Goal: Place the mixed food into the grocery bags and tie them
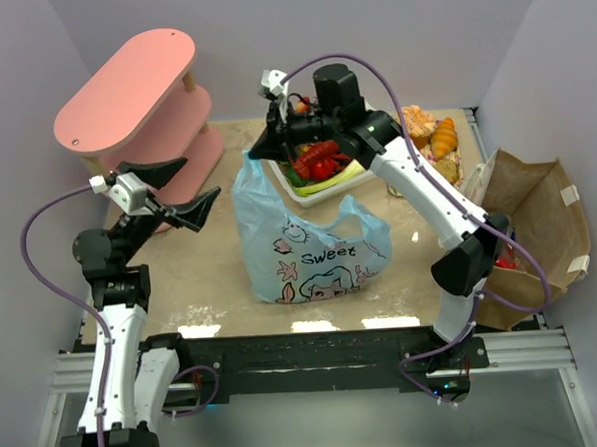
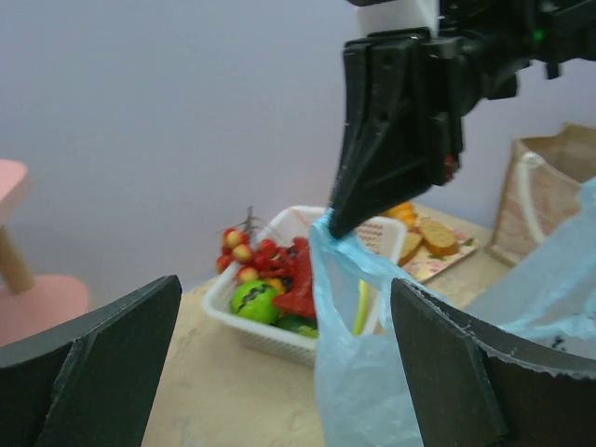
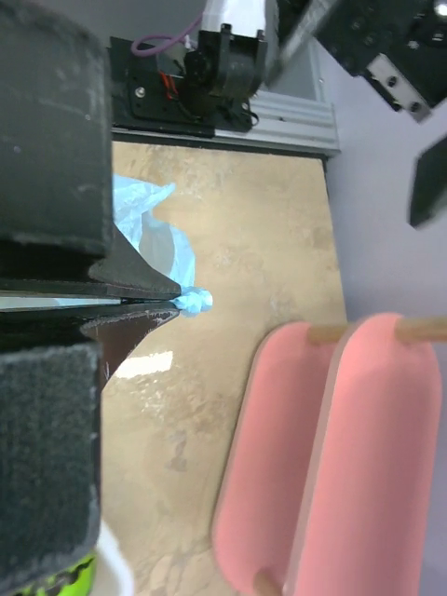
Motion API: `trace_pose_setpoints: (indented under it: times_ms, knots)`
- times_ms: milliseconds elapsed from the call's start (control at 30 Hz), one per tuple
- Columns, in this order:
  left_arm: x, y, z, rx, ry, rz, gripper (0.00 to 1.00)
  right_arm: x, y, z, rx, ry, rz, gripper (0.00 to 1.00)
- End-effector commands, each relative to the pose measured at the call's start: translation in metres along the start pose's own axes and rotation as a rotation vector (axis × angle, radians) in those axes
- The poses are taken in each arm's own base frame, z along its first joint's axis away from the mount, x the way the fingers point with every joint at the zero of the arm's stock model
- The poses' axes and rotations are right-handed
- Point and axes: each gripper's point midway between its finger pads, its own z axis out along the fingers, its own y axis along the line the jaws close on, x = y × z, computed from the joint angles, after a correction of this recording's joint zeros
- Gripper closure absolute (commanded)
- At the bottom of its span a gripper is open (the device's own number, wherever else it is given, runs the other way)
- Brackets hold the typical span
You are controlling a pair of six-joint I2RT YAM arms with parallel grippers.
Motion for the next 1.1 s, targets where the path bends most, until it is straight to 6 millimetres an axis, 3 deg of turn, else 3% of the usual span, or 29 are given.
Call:
trace_pose_setpoints:
  times_ms: [0,200,367,733,900,1067]
  knots:
    - [-0.020,-0.053,0.001,0.292,-0.174,-0.073,0.00,-0.044,0.014,-0.032,0.042,-0.114,-0.027,1.00]
    - [-0.016,-0.085,0.039,0.418,-0.208,-0.143,0.00,-0.049,0.026,-0.042,0.029,-0.135,-0.018,1.00]
    - [-0.020,-0.080,0.055,0.392,-0.257,-0.184,0.00,-0.044,0.029,-0.043,0.026,-0.125,-0.007,1.00]
    - [0.014,-0.082,0.089,0.341,-0.218,-0.212,0.01,-0.046,0.034,-0.048,0.021,-0.131,-0.008,1.00]
    - [0.035,-0.103,0.093,0.434,-0.181,-0.286,0.18,-0.051,0.035,-0.052,0.037,-0.147,-0.006,1.00]
    - [0.062,-0.114,0.083,0.454,-0.136,-0.347,0.28,-0.057,0.030,-0.056,0.079,-0.161,-0.002,1.00]
